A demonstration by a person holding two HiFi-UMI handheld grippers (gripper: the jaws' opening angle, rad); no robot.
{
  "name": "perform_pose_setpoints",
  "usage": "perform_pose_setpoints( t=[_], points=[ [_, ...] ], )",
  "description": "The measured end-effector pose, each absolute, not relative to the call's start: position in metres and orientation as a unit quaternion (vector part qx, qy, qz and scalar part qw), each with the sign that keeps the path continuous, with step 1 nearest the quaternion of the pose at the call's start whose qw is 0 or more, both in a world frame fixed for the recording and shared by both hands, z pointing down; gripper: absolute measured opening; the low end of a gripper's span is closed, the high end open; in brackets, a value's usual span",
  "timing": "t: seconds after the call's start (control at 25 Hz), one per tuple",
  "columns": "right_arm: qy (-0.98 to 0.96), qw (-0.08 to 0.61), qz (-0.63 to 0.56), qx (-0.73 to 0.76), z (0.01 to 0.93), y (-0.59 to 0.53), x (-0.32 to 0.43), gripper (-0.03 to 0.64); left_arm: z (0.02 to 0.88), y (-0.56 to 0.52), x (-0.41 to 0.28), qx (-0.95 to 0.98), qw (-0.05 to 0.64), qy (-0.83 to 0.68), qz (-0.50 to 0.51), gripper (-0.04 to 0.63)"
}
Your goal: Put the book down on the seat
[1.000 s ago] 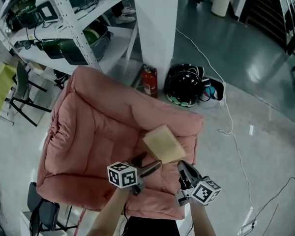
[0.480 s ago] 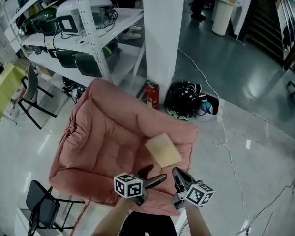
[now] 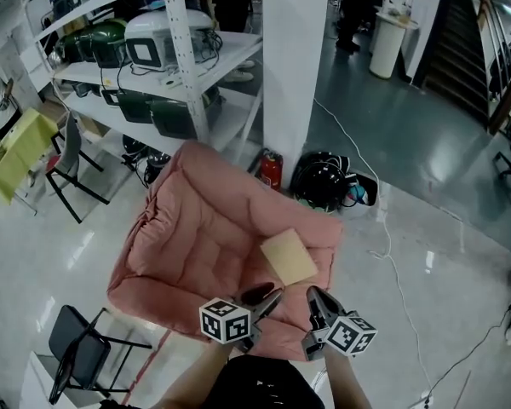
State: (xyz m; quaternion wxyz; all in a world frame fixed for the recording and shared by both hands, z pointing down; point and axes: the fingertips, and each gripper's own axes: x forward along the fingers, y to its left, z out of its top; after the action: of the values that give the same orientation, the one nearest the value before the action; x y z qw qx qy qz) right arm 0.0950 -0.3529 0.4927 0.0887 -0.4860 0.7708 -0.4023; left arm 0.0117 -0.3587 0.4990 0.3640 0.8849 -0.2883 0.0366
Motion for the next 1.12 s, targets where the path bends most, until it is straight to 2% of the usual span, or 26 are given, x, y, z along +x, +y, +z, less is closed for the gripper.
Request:
perform_pose_setpoints(
  t=[0.16,0.28,0.56,1.12],
  points=[
    [0.783,0.075,-0.377,-0.490,0.466,-0.337,0.087,0.014,0.472,-0.344,0.002,0.891,0.339,-0.301,0.038,0.046],
    [0.789,0.083,-0.369,-0.485,0.448,-0.331,0.080,0.014,0.455,-0.334,-0.001,0.901,0.312,-0.297,0.051,0.013],
    [0.793,0.096,-0.360,-0.482,0.432,-0.317,0.062,0.012,0.430,-0.327,-0.009,0.901,0.307,-0.305,0.033,0.009],
    [0.811,0.052,-0.345,-0.470,0.443,-0.315,0.050,0.012,0.450,-0.332,-0.038,0.876,0.337,-0.343,0.015,0.009]
  ],
)
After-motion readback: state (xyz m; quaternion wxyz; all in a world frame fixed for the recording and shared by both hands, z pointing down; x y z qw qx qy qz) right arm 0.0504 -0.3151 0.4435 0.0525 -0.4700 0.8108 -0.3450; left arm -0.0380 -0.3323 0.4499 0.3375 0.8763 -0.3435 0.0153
